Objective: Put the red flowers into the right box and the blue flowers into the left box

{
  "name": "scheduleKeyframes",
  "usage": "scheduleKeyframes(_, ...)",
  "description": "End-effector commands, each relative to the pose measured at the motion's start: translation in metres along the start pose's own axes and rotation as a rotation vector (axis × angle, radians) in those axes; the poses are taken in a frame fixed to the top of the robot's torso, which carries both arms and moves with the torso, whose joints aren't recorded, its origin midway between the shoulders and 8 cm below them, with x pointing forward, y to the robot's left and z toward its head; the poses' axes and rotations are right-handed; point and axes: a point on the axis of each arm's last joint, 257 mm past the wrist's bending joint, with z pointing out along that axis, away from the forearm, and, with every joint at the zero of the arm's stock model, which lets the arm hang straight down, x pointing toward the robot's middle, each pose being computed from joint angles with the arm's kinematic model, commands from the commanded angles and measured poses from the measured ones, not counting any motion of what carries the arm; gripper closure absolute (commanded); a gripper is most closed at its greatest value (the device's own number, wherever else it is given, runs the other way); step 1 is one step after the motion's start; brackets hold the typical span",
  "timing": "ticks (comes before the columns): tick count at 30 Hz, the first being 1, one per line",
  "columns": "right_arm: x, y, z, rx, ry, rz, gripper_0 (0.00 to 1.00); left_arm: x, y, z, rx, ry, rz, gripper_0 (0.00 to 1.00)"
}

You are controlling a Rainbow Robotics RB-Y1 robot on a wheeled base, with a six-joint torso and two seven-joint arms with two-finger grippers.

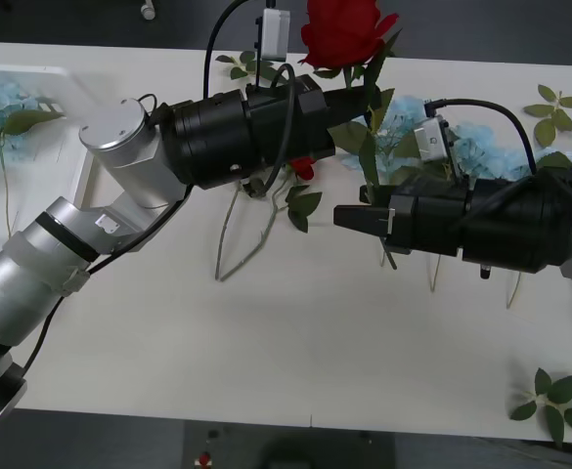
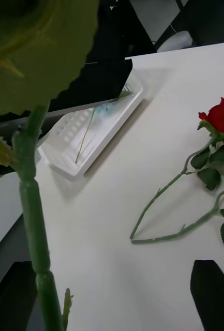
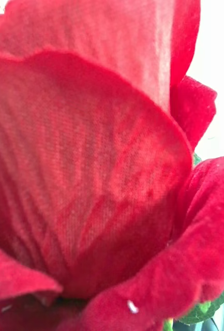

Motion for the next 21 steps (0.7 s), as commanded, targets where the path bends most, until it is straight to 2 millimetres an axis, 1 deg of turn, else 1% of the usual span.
scheduleKeyframes(1, -0.0144, 0.0038, -0.0003, -0.005, -0.009, 0.008, 1.0, -0.0122, -0.0201, 0.0112, 0.046, -0.028, 0.044, 1.0)
scheduleKeyframes(15, -0.0179, 0.0026, -0.0017, -0.002, -0.012, 0.035, 1.0, -0.0122, -0.021, 0.011, 0.05, -0.031, 0.035, 1.0)
scheduleKeyframes(16, -0.0178, 0.0022, -0.0021, 0.0, -0.011, 0.036, 1.0, -0.0126, -0.0212, 0.011, 0.051, -0.033, 0.032, 0.97)
scheduleKeyframes(17, -0.0178, 0.0018, -0.0025, 0.001, -0.01, 0.038, 1.0, -0.013, -0.021, 0.011, 0.05, -0.035, 0.031, 0.51)
scheduleKeyframes(18, -0.0172, 0.0016, -0.0026, 0.001, -0.01, 0.04, 1.0, -0.0135, -0.0212, 0.011, 0.051, -0.036, 0.029, 0.14)
scheduleKeyframes(19, -0.0179, 0.0014, -0.0029, 0.002, -0.01, 0.039, 1.0, -0.0136, -0.0217, 0.0109, 0.053, -0.037, 0.028, 0.04)
scheduleKeyframes(20, -0.0172, 0.0013, -0.003, 0.002, -0.009, 0.042, 1.0, -0.0144, -0.0217, 0.0109, 0.053, -0.04, 0.024, 0.0)
scheduleKeyframes(21, -0.0187, 0.0015, -0.003, 0.001, -0.011, 0.041, 1.0, -0.0138, -0.0217, 0.0105, 0.053, -0.039, 0.023, 0.0)
